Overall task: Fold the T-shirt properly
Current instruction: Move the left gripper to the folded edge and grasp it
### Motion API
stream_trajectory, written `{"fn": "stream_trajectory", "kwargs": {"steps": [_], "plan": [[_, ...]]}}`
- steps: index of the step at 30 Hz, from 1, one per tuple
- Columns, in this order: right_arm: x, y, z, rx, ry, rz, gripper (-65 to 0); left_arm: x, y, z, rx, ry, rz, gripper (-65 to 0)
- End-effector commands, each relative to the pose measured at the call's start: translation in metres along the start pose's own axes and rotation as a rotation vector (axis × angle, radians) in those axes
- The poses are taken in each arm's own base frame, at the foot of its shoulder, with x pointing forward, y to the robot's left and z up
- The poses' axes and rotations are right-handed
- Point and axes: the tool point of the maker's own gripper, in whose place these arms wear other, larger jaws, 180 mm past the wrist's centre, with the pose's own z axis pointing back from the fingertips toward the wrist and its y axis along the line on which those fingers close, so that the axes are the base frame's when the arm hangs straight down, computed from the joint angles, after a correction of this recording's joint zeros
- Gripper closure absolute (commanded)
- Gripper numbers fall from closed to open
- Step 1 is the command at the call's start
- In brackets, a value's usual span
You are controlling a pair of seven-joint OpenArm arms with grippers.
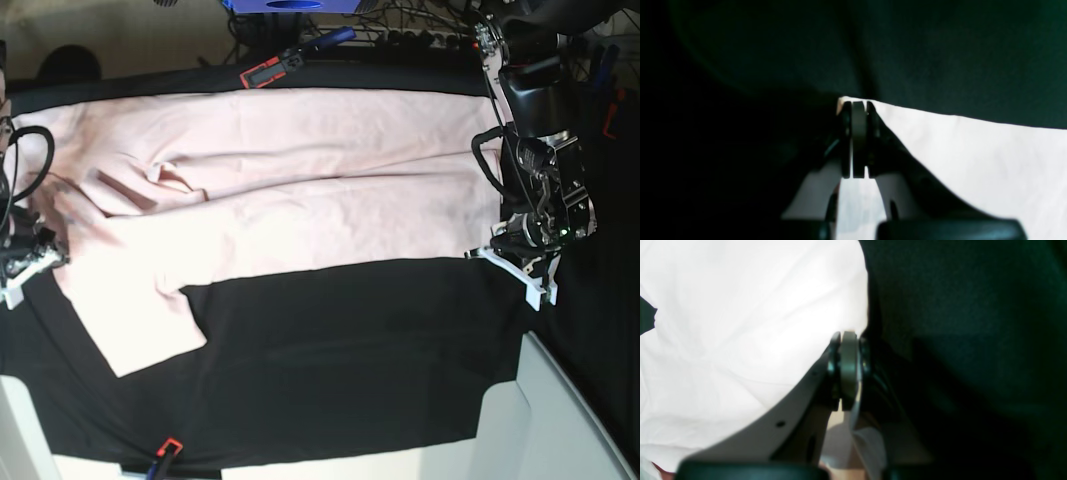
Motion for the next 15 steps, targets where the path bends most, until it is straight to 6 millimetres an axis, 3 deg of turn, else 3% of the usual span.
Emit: {"fn": "stream_trajectory", "kwargs": {"steps": [1, 10, 12, 15], "plan": [[0.041, 0.0, 0.01, 0.005, -0.097, 0.022, 0.0, 0.031, 0.001, 0.007, 0.0, -0.08, -0.011, 0.0], [0.042, 0.003, 0.011, 0.007, -0.081, 0.038, 0.0, 0.028, 0.003, 0.008, 0.004, -0.076, -0.009, -1.5], [0.042, 0.003, 0.011, 0.007, -0.079, 0.04, 0.0, 0.027, 0.005, 0.008, 0.008, -0.074, -0.009, -10.6], [0.041, 0.002, 0.011, 0.006, -0.076, 0.041, 0.0, 0.021, 0.007, 0.004, 0.009, -0.05, -0.002, -33.4]]}}
